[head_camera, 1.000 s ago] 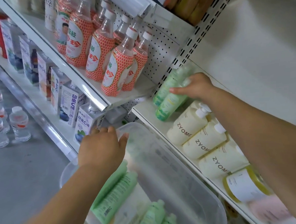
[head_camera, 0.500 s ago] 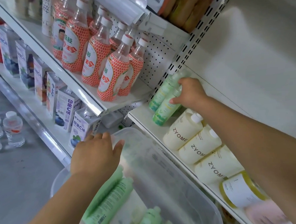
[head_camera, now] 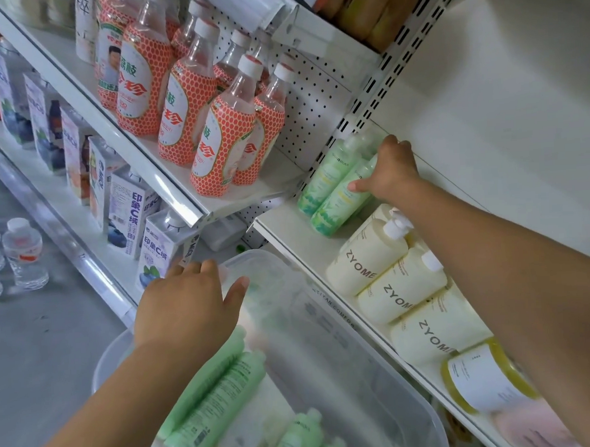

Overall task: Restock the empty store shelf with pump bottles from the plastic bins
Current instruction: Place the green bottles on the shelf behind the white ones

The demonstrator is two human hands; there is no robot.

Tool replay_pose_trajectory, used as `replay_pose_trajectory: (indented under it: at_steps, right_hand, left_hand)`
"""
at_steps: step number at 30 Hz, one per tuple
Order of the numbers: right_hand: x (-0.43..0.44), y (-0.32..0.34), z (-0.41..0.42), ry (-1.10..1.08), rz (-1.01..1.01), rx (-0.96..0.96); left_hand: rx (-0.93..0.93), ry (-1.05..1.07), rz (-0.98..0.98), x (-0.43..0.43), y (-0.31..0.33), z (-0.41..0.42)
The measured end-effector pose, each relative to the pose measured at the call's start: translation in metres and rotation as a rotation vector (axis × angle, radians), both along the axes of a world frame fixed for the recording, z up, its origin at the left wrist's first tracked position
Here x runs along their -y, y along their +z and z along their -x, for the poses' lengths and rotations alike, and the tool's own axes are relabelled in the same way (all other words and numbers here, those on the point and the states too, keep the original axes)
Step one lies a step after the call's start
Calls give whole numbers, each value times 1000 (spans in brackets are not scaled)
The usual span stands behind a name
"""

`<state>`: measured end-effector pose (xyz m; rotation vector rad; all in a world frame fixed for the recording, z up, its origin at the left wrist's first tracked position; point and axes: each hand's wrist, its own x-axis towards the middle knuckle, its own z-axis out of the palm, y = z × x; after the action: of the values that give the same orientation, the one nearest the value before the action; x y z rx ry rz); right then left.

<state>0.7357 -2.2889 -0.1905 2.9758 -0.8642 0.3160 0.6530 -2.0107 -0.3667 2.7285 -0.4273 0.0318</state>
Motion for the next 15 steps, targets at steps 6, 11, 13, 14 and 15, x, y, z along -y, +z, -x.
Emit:
replay_pose_trajectory:
  at_steps: [6, 11, 13, 14, 15]
  right_hand:
    - [2, -3, -1, 30, 27, -5]
    - [3, -5, -1, 14, 34, 20]
    - [2, -5, -2, 6, 43, 17]
    - [1, -5, -3, 2, 51, 10]
    - [0, -5, -3, -3, 60, -2]
  left_hand:
    - [7, 7, -9, 1, -1, 0]
    - [-8, 12, -3, 1, -3, 0]
    - [-2, 10, -11, 2, -3, 0]
    - [3, 9, -19, 2, -3, 0]
    - [8, 9, -27, 2, -4, 0]
